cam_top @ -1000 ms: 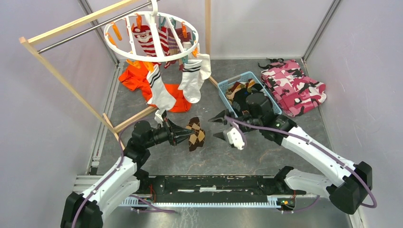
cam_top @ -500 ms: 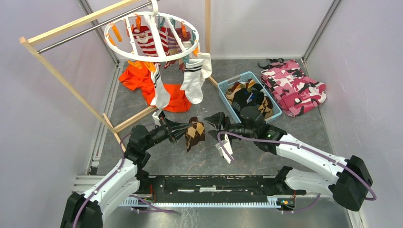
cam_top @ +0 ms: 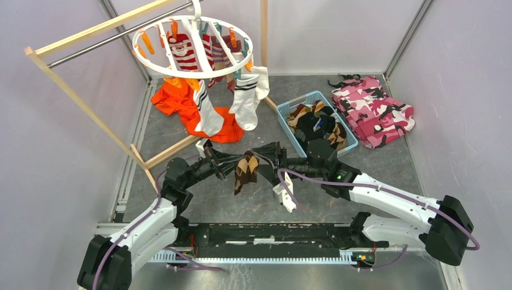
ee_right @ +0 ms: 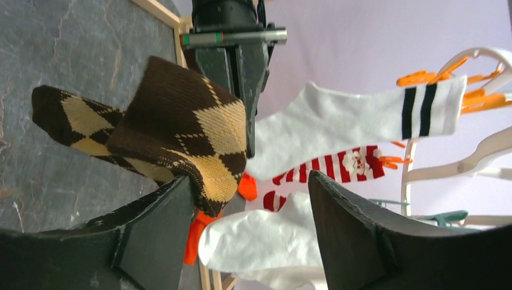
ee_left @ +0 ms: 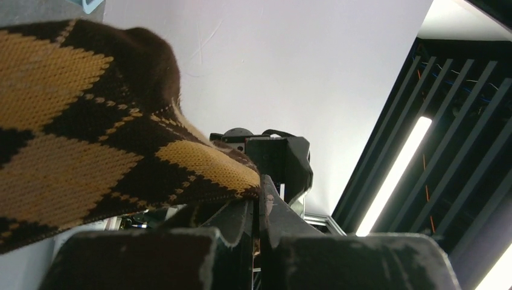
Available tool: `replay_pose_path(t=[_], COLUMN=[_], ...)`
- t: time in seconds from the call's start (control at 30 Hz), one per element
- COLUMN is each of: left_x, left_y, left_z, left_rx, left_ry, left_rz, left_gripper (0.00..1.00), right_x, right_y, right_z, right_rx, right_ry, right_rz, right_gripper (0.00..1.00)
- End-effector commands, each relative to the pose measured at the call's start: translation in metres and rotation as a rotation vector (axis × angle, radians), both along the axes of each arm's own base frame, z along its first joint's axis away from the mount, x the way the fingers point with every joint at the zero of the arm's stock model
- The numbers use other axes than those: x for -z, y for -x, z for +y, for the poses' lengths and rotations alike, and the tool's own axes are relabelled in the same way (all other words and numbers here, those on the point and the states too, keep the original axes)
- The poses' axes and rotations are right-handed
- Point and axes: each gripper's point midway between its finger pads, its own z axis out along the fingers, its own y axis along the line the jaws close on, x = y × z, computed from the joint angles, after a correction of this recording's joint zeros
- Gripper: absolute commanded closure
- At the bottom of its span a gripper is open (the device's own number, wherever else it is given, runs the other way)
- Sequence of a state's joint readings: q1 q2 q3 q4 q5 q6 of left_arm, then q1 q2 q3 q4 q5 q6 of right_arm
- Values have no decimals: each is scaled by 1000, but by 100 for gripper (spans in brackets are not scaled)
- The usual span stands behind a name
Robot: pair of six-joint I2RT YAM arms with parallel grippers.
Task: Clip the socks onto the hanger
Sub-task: Pick up the sock from the bin.
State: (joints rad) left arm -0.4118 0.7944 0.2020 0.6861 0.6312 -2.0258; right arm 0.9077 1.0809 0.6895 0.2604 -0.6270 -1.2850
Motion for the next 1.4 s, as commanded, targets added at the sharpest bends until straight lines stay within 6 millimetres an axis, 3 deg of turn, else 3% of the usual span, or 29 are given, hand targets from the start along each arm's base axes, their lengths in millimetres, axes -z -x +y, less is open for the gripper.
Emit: replay_pose_path(t=[0.0, 0.2, 0.47, 0.57, 0.63, 0.73, 0.87, 0.93, 1.0, 1.07, 1.2, 1.27, 1.37], left_x=[-27, -30, -25, -24, -23, -18, -1, 6, 17, 20, -1, -13, -25], left_y=[2, 2, 1, 0, 0, -3, -10, -10, -12, -16, -21, -20, -10], left_z=[1, 2, 3, 3, 3, 6, 18, 22, 27, 36, 57, 58, 44], left_rx=[19, 17, 1, -2, -4, -39, -151, -203, -246, -316, -478, -506, -427], left_ry=[63, 76, 76, 74, 73, 72, 10, -82, -180, -202, -205, -255, -413], left_rz=[-56, -60, -46, -44, -41, -45, -97, -215, -282, -327, -517, -639, -913], left_gripper=[98, 98, 98, 98, 96, 85, 49, 29, 16, 12, 2, 0, 0], right_x=[-20, -14, -13, -13, -15, -18, -32, -37, -37, -35, -30, -30, -32], right_y=[21, 32, 38, 38, 37, 33, 20, 5, -8, -18, -35, -42, -48], right_z=[7, 9, 11, 11, 11, 8, -6, -18, -30, -41, -60, -66, -68], right_rx=[-81, -135, -160, -156, -140, -105, -32, 32, 81, 119, 180, 192, 192], right_ry=[-68, -42, -22, -18, -21, -13, -42, -65, -81, -83, -91, -101, -109], right_rz=[-5, 5, 54, 87, 139, 252, 506, 617, 733, 829, 944, 994, 1073], right_gripper=[27, 38, 85, 99, 100, 100, 100, 100, 100, 100, 100, 100, 100])
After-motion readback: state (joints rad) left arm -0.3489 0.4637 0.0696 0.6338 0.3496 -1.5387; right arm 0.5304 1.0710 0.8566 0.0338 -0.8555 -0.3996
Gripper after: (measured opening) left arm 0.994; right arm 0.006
